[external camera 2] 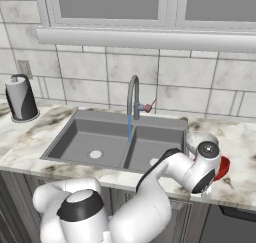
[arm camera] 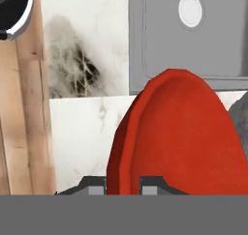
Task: Rinse each bowl for a few seconds and place them down in the sink or on the counter.
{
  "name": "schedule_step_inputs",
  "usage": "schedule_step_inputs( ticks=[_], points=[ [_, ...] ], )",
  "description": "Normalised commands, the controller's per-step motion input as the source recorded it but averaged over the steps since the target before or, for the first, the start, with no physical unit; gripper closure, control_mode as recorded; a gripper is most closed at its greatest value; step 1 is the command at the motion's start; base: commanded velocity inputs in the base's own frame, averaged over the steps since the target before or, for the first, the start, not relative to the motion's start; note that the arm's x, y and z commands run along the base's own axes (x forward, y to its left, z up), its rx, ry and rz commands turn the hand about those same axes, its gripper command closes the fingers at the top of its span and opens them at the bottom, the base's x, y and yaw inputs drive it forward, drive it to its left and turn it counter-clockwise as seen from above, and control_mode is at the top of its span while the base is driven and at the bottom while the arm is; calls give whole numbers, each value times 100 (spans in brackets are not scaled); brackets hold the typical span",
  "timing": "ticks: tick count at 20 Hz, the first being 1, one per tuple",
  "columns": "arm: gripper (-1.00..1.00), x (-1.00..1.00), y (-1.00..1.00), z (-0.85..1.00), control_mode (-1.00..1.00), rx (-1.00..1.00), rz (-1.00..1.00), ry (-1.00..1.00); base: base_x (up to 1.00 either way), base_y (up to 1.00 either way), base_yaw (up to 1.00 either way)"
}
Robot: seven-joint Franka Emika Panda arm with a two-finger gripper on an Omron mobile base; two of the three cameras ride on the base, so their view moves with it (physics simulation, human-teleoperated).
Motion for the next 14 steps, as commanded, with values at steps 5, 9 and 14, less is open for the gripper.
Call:
schedule_step_inputs(
  ticks=[5, 9, 14],
  points=[
    [100, 14, -9, -20, -100, 0, 0, 0, 0, 0, 0],
    [100, 14, -13, -20, -100, 0, 0, 1, 0, 0, 0],
    [100, 15, -11, -21, -100, 0, 0, 1, 0, 0, 0]
  ],
)
